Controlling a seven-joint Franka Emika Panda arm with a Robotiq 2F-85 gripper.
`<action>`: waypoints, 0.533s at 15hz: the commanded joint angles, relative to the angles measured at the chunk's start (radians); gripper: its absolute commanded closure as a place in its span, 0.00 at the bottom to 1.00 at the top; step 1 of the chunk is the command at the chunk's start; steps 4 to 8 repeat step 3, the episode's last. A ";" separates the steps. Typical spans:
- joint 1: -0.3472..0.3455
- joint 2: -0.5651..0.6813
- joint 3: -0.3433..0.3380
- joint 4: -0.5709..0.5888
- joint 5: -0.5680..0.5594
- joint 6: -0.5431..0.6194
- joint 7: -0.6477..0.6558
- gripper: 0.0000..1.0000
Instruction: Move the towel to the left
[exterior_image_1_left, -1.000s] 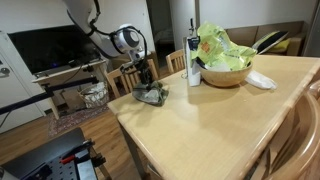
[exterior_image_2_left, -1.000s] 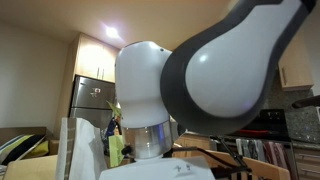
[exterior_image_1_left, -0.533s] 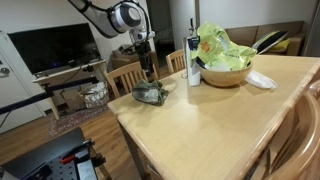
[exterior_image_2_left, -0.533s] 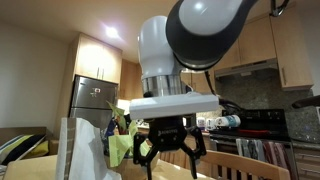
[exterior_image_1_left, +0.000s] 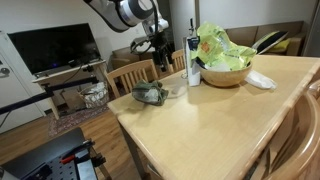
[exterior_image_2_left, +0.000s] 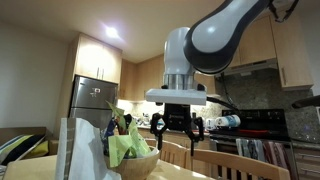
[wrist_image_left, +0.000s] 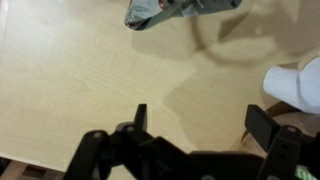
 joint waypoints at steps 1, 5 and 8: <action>-0.012 -0.016 -0.045 -0.067 0.006 0.108 0.145 0.00; -0.018 0.002 -0.039 -0.039 -0.001 0.082 0.112 0.00; -0.018 0.002 -0.039 -0.039 -0.001 0.082 0.112 0.00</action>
